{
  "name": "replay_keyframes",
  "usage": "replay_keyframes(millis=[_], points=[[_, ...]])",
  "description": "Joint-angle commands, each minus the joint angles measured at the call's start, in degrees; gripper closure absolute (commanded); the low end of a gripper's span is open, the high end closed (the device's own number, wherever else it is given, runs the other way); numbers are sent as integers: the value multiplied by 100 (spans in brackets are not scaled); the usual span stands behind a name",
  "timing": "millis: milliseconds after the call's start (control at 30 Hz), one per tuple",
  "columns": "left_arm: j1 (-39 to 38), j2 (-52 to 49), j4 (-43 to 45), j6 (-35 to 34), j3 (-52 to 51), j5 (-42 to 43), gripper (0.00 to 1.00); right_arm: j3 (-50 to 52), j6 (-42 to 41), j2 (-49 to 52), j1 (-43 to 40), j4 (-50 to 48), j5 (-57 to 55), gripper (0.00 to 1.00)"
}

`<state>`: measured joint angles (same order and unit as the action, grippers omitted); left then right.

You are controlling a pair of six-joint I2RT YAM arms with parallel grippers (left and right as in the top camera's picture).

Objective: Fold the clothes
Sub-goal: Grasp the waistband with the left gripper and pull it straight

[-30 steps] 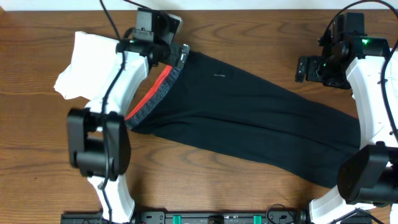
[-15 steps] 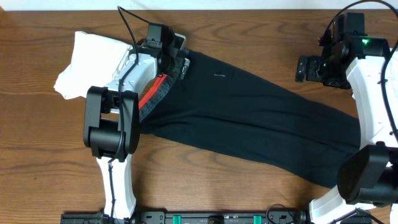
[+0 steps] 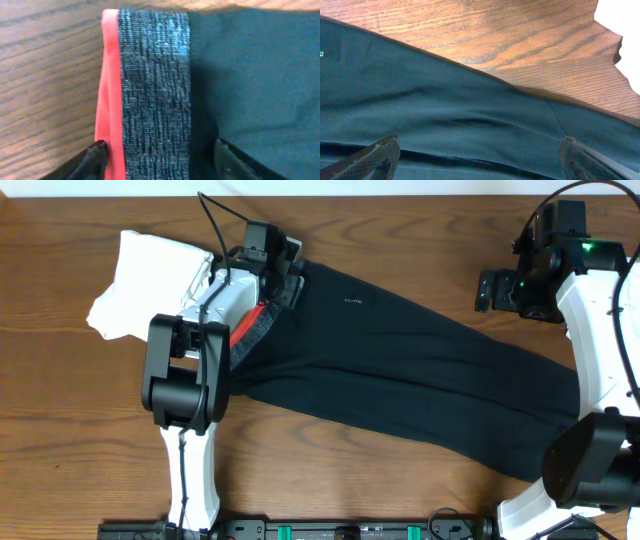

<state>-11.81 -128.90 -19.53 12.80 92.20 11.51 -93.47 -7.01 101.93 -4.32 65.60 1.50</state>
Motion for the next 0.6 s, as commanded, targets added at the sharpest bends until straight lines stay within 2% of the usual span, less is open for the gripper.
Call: replay_keyframes(millis=[0,67,233,567], points=[[-17,-195,83,50,103,-195,47,-17,-66,-87,-37,11,0,1],[-17,-195,203,50,103,-195,53,-17,-66,-87,-37,11,0,1],[-11,-195,450,46,103,-286,56,-17,-66,-87,-37,11,0,1],[42,-195,640,7,103,-1711,59,-17,-66,-87,-37,11,0,1]])
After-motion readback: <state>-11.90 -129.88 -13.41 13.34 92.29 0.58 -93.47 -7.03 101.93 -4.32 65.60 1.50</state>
